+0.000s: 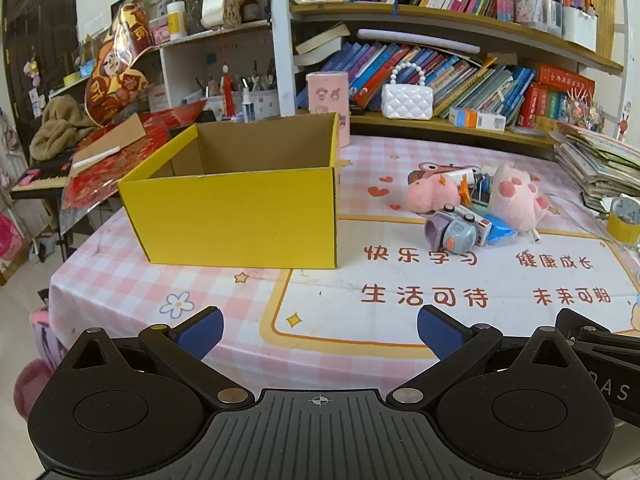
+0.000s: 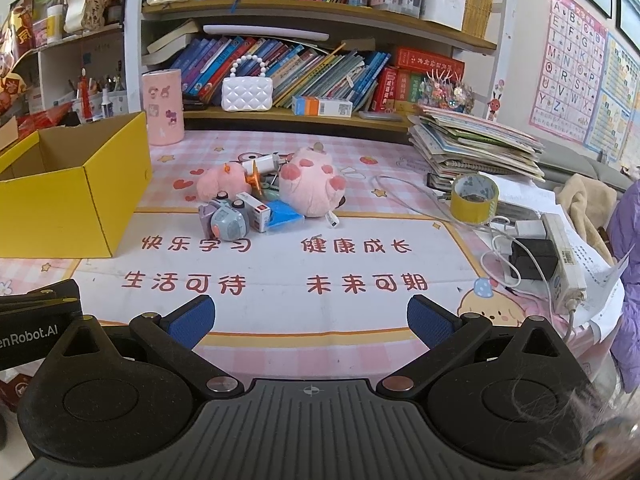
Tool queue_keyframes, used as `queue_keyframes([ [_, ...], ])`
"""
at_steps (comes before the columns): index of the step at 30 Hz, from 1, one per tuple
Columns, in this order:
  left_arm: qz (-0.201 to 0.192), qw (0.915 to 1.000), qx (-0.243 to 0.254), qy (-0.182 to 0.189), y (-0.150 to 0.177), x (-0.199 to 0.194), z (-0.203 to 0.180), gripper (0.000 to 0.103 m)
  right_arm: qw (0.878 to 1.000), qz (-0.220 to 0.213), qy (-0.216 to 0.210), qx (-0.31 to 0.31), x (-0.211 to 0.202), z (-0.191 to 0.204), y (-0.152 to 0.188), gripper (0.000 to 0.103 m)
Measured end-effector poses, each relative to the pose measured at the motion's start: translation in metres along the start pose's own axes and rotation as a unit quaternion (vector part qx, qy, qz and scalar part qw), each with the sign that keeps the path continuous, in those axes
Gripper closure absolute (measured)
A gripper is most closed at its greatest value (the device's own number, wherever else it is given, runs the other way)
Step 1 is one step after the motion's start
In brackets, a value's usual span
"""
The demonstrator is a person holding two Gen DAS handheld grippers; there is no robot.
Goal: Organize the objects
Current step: 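Move both tools toward the cluster of toys beside the yellow box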
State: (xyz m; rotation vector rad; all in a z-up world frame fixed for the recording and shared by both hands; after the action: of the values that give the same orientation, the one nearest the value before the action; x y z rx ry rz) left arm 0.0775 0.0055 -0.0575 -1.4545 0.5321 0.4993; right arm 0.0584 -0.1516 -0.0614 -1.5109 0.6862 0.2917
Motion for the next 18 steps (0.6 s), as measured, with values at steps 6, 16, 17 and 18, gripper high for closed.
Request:
queue_keyframes([
  [6,-0.001,1.0,0.002,0.002,-0.0003,-0.0001,-0.001,0.0,1.0,0.0,0.003,-0.001,-0.0007,-0.0007,-0.0013,0.0],
  [16,-0.002,1.0,0.004,0.002,0.0009,0.0,0.0016,0.0,1.0,0.007,-0.001,-0.003,-0.001,0.0021,0.0034,0.0],
  [17,-0.003,1.0,0.005,0.003,0.0009,-0.0001,0.0018,0.0,1.0,0.007,-0.002,-0.004,-0.0011,0.0025,0.0029,0.0],
  [18,-0.003,1.0,0.006,0.002,0.001,-0.0003,0.0018,0.0,1.0,0.007,-0.003,-0.004,-0.001,0.003,0.0025,0.0],
])
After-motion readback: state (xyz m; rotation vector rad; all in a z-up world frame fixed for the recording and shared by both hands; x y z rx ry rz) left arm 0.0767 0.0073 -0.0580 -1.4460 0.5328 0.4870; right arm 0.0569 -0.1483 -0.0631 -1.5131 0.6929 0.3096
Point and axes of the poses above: each gripper's, at about its wrist camera, not at the fingertips, and x roughly the way its jaws point, z to its left, y to its underside, the point moved 9 cm from there along x, roughly the way its jaws point, and after that the axes turned 1 degree about y, right-handed, at the moved point
